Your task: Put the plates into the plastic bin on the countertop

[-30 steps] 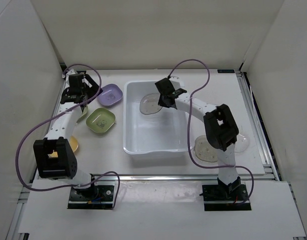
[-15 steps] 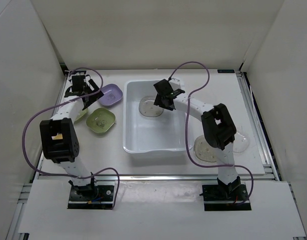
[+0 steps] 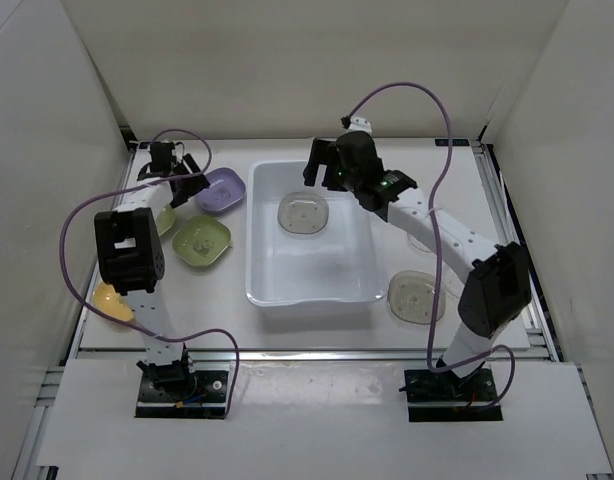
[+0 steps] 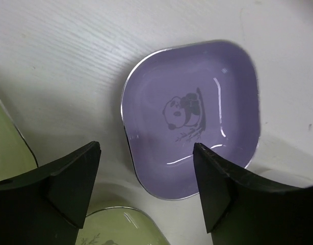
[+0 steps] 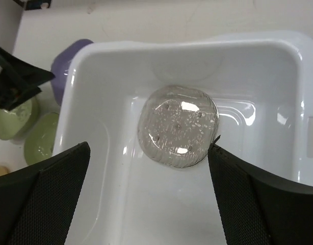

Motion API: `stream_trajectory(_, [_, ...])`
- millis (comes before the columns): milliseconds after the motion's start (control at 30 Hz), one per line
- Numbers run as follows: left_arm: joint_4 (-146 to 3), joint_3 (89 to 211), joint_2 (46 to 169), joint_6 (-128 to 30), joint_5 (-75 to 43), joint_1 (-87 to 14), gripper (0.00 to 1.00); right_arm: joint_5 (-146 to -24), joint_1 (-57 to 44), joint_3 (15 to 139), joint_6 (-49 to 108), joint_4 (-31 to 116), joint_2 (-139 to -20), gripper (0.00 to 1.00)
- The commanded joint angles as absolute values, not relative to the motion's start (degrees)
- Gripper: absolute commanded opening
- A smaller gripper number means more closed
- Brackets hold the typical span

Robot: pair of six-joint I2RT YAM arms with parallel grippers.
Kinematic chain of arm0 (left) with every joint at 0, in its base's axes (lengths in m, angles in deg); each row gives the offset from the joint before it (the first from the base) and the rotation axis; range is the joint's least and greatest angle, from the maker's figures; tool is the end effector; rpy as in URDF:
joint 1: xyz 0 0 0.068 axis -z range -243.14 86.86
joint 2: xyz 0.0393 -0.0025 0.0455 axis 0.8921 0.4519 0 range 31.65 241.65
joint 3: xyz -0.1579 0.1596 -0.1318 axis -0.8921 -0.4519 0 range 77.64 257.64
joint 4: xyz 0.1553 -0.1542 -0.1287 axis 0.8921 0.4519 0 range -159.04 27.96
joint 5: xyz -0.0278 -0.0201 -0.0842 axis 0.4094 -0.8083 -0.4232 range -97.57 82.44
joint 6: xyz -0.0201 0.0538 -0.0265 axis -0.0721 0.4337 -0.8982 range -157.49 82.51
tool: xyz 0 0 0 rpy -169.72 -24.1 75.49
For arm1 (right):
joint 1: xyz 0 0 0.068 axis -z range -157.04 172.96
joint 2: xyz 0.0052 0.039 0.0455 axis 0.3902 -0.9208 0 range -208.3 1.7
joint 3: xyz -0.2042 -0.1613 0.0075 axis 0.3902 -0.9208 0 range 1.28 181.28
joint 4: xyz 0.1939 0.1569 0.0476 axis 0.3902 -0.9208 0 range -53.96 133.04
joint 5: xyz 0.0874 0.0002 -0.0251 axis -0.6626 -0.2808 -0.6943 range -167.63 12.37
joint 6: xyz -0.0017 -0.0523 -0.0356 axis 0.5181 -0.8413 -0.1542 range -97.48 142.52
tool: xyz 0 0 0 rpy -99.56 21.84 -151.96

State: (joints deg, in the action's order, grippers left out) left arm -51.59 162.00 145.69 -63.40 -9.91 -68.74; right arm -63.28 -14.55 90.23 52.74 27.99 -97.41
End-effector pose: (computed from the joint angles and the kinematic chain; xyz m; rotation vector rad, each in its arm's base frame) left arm 0.4392 0.0413 0.1878 -0.6341 2.3183 -0.2147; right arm 0.3351 0.2420 0.3271 0.0324 2.0322 0.5044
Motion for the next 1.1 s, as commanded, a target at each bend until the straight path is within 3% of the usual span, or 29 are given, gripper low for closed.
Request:
stream_trajectory(0, [-51.5,165.5,148.9,-62.6,-10.4,-69.1,0.82,-63.6,-13.6,89.0,47.0,31.1,-92.9,0.99])
stream_trajectory(300, [-49.0,171.5,155.4,-61.9,-9.2,-69.1,0.72,-59.7,-10.8,85.0,45.0,29.2,-82.7,0.99])
stream_trajectory(400, [-48.8,173.1,157.5,-61.8,-9.1,-69.1,0.60,-57.9,-10.8,83.1,46.1,28.3,-80.6,0.99])
stream_trajectory(467, [-49.0,174.1,158.2,-61.8,-9.1,-68.9,0.46,-57.2,-10.8,82.1,46.6,27.6,-79.9,0.99])
stream_trajectory(500, [-49.0,174.3,158.6,-61.7,-9.0,-69.1,0.35,-57.1,-10.7,82.1,46.8,27.6,-79.5,0.99])
stream_trajectory(567, [-49.0,174.9,158.2,-61.9,-8.6,-69.1,0.25,-56.9,-10.6,82.0,47.1,26.7,-79.2,0.99])
stream_trajectory(600, [-48.7,175.0,158.2,-61.9,-8.3,-68.9,0.10,-57.2,-10.6,82.1,47.5,26.5,-79.1,0.99])
stream_trajectory(833, [-48.6,182.0,153.0,-58.8,-4.5,-69.1,0.10,-57.2,-10.8,81.0,47.5,25.1,-77.4,0.99])
stream_trajectory(1067, [-48.8,183.1,139.6,-56.8,-14.2,-68.4,0.10,-52.7,-10.8,77.1,45.6,24.4,-72.8,0.99])
